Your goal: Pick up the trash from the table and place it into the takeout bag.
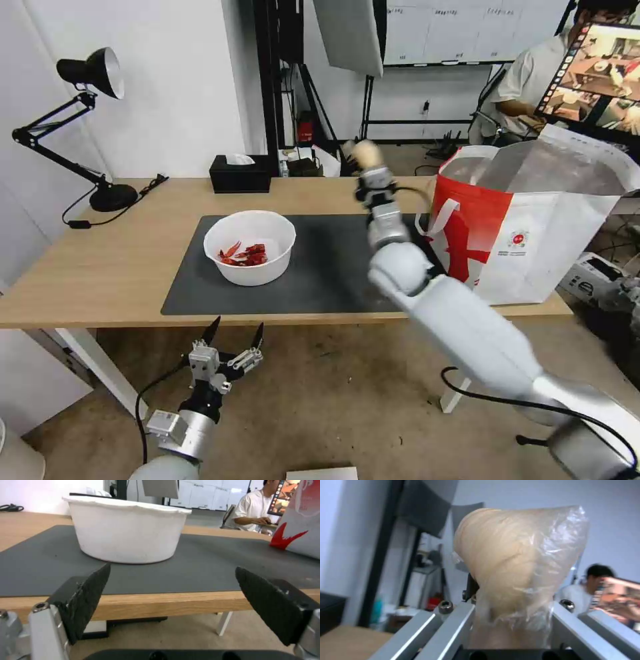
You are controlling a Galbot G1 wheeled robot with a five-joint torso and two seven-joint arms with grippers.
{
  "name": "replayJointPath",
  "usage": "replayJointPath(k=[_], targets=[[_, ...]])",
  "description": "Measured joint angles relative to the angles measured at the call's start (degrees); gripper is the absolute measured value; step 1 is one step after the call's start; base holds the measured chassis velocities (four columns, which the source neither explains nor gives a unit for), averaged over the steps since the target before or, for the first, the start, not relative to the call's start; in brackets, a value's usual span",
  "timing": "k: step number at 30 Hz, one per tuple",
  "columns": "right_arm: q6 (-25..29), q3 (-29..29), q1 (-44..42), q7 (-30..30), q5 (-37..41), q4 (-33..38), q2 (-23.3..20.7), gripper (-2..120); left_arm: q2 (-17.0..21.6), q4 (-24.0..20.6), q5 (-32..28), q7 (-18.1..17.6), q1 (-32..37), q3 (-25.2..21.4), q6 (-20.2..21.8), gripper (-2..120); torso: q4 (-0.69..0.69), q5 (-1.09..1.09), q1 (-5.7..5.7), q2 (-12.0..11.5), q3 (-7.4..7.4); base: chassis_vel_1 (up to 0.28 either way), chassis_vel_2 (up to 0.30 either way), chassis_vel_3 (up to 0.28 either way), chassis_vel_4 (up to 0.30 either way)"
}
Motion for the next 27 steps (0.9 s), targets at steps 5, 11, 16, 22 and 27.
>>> replayJointPath(k=[5, 11, 16, 22, 27], targets=[[-6.5, 5.3, 0.0, 3.2, 5.1, 4.4, -5.9, 5, 0.2, -0.2, 0.1, -0.1, 0.3, 0.0, 0.2, 100, 0.0, 0.0, 0.0, 0.0, 0.0, 0.0, 0.0, 0.0, 0.0], [-12.8, 8.8, -0.7, 6.6, 14.6, 4.7, -11.1, 5, 0.1, -0.3, 0.1, -0.1, 0.4, 0.2, 0.2, 100, 0.0, 0.0, 0.0, 0.0, 0.0, 0.0, 0.0, 0.0, 0.0], [-15.1, 9.6, -1.9, 8.5, 19.2, 5.8, -12.9, 5, 0.0, -0.3, 0.1, -0.2, 0.3, 0.7, 0.3, 100, 0.0, -0.01, 0.0, 0.0, 0.0, 0.0, 0.0, 0.0, 0.0], [-15.7, 10.1, -2.6, 8.9, 20.4, 6.3, -13.0, 22, 0.1, -0.6, 0.1, -0.2, 0.2, 0.8, 0.4, 100, 0.01, -0.02, 0.01, 0.0, 0.01, 0.0, 0.0, 0.0, 0.0], [-15.8, 10.3, -2.8, 8.9, 20.4, 6.6, -13.2, 43, 0.2, -0.9, 0.1, -0.2, 0.5, 0.5, 0.5, 100, 0.01, -0.02, 0.01, 0.0, 0.01, 0.0, 0.0, 0.0, 0.0]])
